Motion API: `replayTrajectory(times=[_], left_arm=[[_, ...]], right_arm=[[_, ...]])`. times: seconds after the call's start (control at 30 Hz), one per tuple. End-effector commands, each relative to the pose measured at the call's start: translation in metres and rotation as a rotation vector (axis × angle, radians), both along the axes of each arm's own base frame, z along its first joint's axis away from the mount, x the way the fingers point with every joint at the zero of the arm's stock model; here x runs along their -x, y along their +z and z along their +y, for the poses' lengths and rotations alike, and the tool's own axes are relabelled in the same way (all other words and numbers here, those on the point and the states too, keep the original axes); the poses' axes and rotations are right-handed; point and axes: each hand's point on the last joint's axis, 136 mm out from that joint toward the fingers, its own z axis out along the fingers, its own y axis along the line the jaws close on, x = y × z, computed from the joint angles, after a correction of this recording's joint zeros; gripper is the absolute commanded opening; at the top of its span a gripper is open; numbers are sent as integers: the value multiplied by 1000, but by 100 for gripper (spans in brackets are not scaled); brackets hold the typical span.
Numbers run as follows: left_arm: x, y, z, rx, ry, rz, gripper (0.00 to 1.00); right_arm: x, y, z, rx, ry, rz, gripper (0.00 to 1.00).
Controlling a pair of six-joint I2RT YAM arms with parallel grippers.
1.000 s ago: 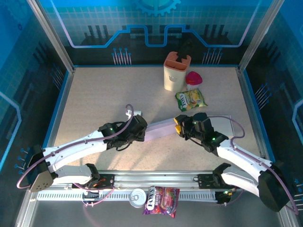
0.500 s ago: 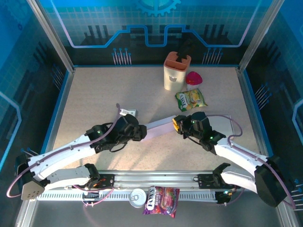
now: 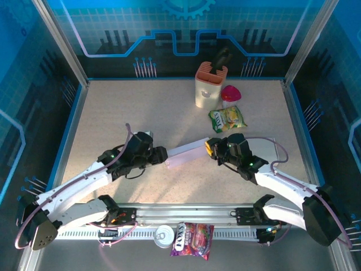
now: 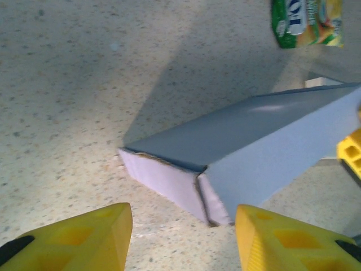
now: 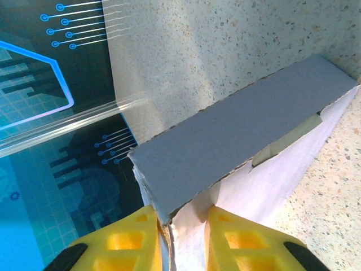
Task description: Fold the paper box
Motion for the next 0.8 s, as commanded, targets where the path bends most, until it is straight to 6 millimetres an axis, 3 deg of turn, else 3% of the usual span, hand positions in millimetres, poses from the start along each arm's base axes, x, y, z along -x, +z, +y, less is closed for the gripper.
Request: replayTrajectory(times=[0.0,0.5,0.77], left_arm=[[-4,5,-13,71,-21,-1,50],[1,-27,2,34,8,42,39],[3,-55,16,-22,32,82,19]], right_arm=[[12,-33,-6,71,2,93,21],[11,-36,-4,70,5,102,20],[13,-47,-7,87,-1,125,20]])
